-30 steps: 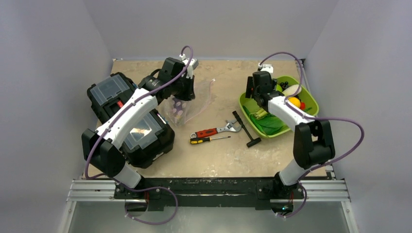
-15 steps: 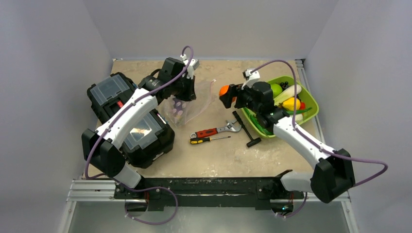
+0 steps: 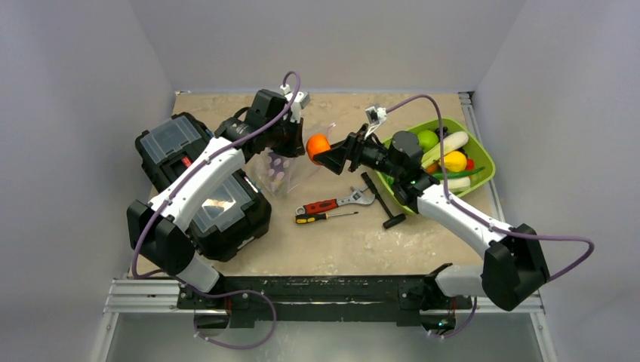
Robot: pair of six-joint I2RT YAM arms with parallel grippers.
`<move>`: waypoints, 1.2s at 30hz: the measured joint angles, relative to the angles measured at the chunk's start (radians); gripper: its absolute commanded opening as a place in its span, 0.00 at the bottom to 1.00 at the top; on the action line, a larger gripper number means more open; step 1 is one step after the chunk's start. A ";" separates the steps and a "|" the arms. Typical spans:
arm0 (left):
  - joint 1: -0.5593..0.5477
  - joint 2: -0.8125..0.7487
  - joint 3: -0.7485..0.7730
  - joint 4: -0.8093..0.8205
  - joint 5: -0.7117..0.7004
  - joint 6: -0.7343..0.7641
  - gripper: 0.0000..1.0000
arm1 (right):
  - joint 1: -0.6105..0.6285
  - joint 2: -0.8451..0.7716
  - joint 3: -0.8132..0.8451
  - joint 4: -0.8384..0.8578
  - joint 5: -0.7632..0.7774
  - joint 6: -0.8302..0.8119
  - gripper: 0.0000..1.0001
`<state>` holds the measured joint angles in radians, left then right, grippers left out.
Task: Place the food in the zip-top bag and seal the zipper
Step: Place the fake fruit in the zipper food storage bag.
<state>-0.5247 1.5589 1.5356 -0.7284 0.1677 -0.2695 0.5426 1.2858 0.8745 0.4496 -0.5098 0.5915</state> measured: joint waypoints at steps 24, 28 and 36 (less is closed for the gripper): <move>-0.008 -0.019 0.000 0.003 0.006 0.000 0.00 | 0.016 0.111 -0.034 -0.033 0.161 0.135 0.47; -0.008 -0.019 0.000 0.005 0.016 0.000 0.00 | 0.028 0.122 -0.022 -0.083 0.183 0.134 0.56; -0.008 -0.022 0.000 0.008 0.020 0.000 0.00 | 0.055 0.122 0.050 -0.166 0.240 0.122 0.67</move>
<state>-0.5323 1.5368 1.5356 -0.7208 0.1879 -0.2695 0.5980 1.4078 0.9245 0.2832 -0.2699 0.7136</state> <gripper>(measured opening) 0.006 0.760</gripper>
